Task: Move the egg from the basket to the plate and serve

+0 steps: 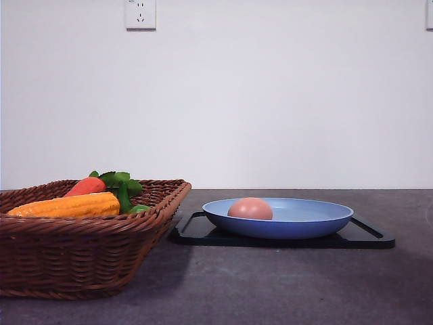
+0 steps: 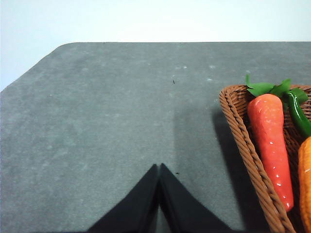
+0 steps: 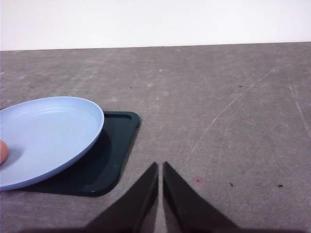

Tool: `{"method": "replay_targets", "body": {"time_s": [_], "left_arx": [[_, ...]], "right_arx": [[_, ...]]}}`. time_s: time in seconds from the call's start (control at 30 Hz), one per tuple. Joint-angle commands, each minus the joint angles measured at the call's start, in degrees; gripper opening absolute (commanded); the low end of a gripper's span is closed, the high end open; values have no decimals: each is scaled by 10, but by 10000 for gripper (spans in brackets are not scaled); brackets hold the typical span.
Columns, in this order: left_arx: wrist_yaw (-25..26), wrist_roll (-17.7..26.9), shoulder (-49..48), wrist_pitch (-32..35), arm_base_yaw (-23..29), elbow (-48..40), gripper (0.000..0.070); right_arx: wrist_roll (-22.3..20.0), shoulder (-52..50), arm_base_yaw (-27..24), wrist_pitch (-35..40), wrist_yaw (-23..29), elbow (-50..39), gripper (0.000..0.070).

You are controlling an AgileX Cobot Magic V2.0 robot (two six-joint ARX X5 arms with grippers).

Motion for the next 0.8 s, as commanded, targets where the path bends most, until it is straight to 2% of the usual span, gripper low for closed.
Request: {"method": "replay_targets", "body": {"time_s": [0.0, 0.77], "left_arx": [[-1, 1, -1, -7, 1, -14, 0], [-1, 1, -1, -7, 1, -14, 0]], "right_arx": [[8, -1, 0, 1, -1, -4, 0], [8, -1, 0, 1, -1, -4, 0]]}}
